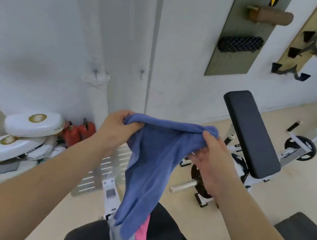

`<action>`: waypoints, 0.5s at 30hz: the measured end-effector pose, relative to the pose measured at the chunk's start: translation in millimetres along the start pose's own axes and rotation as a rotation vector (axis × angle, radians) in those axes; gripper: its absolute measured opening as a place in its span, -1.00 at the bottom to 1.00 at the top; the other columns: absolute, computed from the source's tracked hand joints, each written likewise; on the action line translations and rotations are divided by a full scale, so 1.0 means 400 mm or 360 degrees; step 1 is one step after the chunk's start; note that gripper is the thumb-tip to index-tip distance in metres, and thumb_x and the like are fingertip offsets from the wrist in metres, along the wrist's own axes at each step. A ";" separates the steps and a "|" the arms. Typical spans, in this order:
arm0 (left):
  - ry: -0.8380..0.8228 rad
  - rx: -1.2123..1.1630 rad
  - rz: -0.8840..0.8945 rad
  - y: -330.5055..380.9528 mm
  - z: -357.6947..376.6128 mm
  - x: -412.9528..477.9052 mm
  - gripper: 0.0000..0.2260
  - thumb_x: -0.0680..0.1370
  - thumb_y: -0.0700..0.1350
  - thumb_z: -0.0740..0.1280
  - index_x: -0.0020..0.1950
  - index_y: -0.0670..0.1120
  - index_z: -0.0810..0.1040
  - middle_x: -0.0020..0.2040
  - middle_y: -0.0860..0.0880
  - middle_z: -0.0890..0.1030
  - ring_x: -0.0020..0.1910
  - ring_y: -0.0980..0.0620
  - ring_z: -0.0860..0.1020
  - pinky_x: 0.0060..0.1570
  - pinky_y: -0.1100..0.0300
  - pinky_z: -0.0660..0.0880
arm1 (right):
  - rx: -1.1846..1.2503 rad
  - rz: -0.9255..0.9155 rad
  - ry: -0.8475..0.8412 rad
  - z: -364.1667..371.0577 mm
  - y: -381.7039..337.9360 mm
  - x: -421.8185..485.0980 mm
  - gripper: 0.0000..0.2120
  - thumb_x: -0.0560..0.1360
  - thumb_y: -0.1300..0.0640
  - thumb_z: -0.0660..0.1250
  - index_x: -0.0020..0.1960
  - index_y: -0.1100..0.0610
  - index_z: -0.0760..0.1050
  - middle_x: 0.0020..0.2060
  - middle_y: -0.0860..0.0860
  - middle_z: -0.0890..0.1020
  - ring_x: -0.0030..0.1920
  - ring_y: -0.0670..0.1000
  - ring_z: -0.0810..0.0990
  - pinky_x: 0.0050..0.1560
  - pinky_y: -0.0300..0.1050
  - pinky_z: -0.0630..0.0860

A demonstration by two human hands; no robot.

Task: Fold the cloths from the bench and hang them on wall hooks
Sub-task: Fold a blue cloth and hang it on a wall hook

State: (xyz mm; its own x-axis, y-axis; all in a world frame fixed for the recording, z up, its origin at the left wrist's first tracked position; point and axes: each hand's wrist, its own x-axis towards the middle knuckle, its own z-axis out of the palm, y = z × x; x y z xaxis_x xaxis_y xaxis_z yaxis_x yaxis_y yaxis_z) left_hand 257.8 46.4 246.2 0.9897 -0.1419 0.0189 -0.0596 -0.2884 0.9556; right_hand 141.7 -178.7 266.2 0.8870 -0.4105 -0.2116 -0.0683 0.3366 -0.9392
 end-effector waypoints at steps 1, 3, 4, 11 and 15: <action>0.0068 0.0016 0.0039 0.038 -0.006 0.026 -0.94 0.55 -0.19 0.44 -0.10 -0.06 0.68 -0.16 -0.15 0.71 -0.19 0.06 0.59 -0.15 0.15 0.57 | 0.0013 -0.0024 -0.0012 0.017 -0.033 0.027 -0.74 0.69 0.04 0.25 0.33 0.07 0.53 0.17 0.06 0.73 0.18 0.05 0.71 0.28 0.15 0.58; 0.0133 0.0007 0.0107 0.100 -0.022 0.057 -0.93 0.55 -0.19 0.43 -0.02 -0.16 0.68 -0.08 -0.22 0.71 -0.17 0.04 0.59 -0.08 0.06 0.60 | 0.0049 -0.0096 -0.0036 0.035 -0.093 0.063 -0.71 0.69 0.00 0.22 0.36 0.07 0.51 0.19 0.07 0.72 0.19 0.04 0.71 0.29 0.14 0.57; 0.0153 -0.0015 0.0152 0.131 -0.037 0.065 -0.91 0.54 -0.18 0.43 0.01 -0.16 0.68 -0.05 -0.23 0.71 -0.15 0.03 0.60 -0.02 -0.01 0.62 | 0.0060 -0.0139 -0.0061 0.042 -0.124 0.077 -0.69 0.70 0.00 0.21 0.37 0.08 0.50 0.19 0.08 0.72 0.20 0.04 0.71 0.28 0.13 0.58; -0.0021 0.0182 0.0203 0.166 -0.099 -0.044 -0.97 0.52 -0.15 0.44 -0.11 -0.06 0.68 -0.20 -0.15 0.67 -0.25 0.09 0.57 -0.18 0.17 0.54 | -0.0322 -0.0277 -0.0265 -0.031 -0.147 0.022 -0.76 0.68 0.05 0.24 0.24 0.14 0.56 0.10 0.05 0.75 0.15 0.02 0.72 0.16 0.04 0.60; -0.0262 0.0480 0.0057 0.046 -0.081 -0.179 -0.88 0.45 -0.30 0.37 -0.26 -0.13 0.54 -0.42 0.08 0.46 -0.41 0.19 0.39 -0.35 0.32 0.36 | -0.0674 -0.0138 -0.0339 -0.153 -0.013 -0.041 -0.83 0.65 0.08 0.33 0.16 0.14 0.57 0.04 0.13 0.75 0.08 0.10 0.74 0.17 0.13 0.62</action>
State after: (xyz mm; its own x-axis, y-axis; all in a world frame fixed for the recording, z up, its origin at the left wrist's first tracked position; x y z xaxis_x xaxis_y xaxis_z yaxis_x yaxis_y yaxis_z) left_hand 189.9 81.8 271.9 0.9535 -0.3008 -0.0206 -0.1539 -0.5442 0.8247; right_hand 99.6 -225.4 258.2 0.9685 -0.2239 -0.1090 -0.1307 -0.0843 -0.9878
